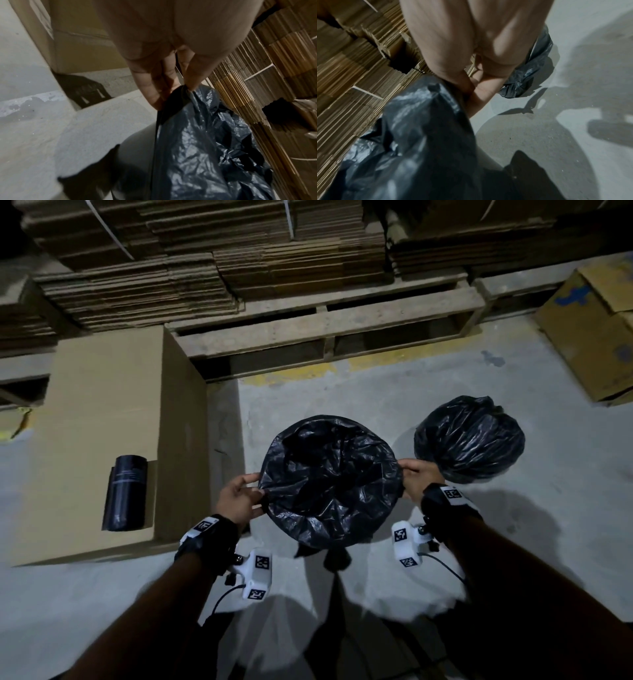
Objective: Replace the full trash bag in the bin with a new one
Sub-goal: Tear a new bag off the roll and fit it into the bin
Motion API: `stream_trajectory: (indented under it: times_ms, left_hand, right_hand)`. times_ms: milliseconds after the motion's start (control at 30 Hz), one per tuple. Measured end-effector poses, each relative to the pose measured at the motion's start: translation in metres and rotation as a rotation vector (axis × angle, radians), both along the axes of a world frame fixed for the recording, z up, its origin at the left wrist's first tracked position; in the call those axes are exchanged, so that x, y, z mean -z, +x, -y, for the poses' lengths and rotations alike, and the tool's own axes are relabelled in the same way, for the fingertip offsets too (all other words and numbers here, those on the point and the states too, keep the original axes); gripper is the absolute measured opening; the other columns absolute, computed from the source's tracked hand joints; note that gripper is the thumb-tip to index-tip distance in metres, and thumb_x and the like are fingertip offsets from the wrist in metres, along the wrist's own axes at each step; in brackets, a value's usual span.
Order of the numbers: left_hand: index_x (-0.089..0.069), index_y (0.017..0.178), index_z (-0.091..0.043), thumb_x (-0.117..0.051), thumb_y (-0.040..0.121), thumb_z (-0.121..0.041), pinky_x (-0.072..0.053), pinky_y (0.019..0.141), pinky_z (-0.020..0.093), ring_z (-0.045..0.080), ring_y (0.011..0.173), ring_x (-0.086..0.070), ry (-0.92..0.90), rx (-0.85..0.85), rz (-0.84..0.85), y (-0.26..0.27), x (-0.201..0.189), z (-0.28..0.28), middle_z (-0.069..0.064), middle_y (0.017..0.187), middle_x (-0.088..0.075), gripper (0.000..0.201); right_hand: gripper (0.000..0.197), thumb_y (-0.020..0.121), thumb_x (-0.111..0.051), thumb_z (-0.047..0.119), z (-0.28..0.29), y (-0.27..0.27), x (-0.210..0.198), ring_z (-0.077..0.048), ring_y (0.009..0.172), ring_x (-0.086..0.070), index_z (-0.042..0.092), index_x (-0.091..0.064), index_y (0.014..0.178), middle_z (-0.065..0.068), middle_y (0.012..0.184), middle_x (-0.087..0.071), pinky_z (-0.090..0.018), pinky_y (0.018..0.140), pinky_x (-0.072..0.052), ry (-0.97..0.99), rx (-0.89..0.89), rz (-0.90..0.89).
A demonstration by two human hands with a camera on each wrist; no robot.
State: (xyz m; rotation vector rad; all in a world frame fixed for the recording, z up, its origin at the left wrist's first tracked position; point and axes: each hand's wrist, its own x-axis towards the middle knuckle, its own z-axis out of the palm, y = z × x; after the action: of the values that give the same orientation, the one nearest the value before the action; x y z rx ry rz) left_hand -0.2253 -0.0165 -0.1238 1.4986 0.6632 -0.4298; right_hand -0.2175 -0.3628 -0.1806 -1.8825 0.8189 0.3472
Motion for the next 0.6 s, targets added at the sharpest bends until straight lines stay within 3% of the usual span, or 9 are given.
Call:
stream_trajectory:
  times_ms: [133,233,333,467,533,600]
  left_hand:
    - [-0.057,0.120,-0.012,-0.040,0.090,0.008,-0.055,0.079,0.043,0.026,0.083,-0.064,-0.045,0.028,-0.055,0.001,-0.003,0.004,0.009,0.086,-0.066,0.040]
    - [-0.055,0.123,-0.016,-0.043,0.092,0.003,-0.054,0.088,0.048,0.029,0.099,-0.065,-0.074,0.031,-0.068,0.000,-0.005,0.006,0.012,0.102,-0.069,0.038]
    - [-0.052,0.131,-0.006,-0.048,0.093,0.003,-0.056,0.080,0.037,0.030,0.103,-0.064,-0.080,0.005,-0.047,0.001,-0.003,0.009,0.018,0.113,-0.066,0.039]
    - [-0.053,0.125,-0.003,-0.050,0.092,0.007,-0.059,0.073,0.027,0.029,0.098,-0.064,-0.072,-0.010,-0.033,0.002,-0.001,0.008,0.020,0.108,-0.065,0.034]
    - [-0.054,0.125,-0.001,-0.052,0.090,0.009,-0.058,0.076,0.026,0.030,0.101,-0.063,-0.054,-0.003,-0.028,-0.001,0.001,0.005,0.022,0.109,-0.065,0.036]
    - [-0.057,0.122,-0.004,-0.052,0.088,0.011,-0.058,0.072,0.025,0.028,0.099,-0.064,-0.045,-0.008,-0.032,-0.004,0.003,0.002,0.019,0.106,-0.067,0.037]
  right_hand:
    - [0.010,0.072,-0.068,0.012,0.011,-0.002,0.012,-0.031,0.073,-0.071,0.021,-0.073,0.069,-0.005,0.072,-0.073,-0.041,0.077,-0.060,-0.096,-0.067,-0.037]
    - [0.017,0.078,-0.065,0.012,0.009,0.002,0.005,-0.027,0.083,-0.068,0.020,-0.066,0.063,-0.005,0.084,-0.070,-0.036,0.084,-0.058,-0.126,-0.079,-0.125]
    - [0.017,0.085,-0.061,0.010,0.004,0.007,-0.007,-0.021,0.082,-0.059,0.026,-0.061,0.077,-0.006,0.091,-0.063,-0.028,0.081,-0.055,-0.129,-0.101,-0.149]
    - [0.028,0.090,-0.054,0.008,0.001,0.010,-0.015,-0.023,0.081,-0.058,0.026,-0.052,0.068,-0.008,0.096,-0.058,-0.037,0.088,-0.055,-0.005,0.004,-0.141]
    - [0.028,0.089,-0.051,0.005,-0.004,0.010,-0.021,-0.024,0.076,-0.056,0.021,-0.049,0.066,-0.008,0.089,-0.058,-0.038,0.080,-0.055,0.089,0.123,-0.150]
    - [0.025,0.081,-0.047,-0.001,-0.010,0.007,-0.025,-0.024,0.060,-0.052,0.014,-0.045,0.061,-0.004,0.060,-0.056,-0.034,0.061,-0.054,0.262,0.311,-0.112]
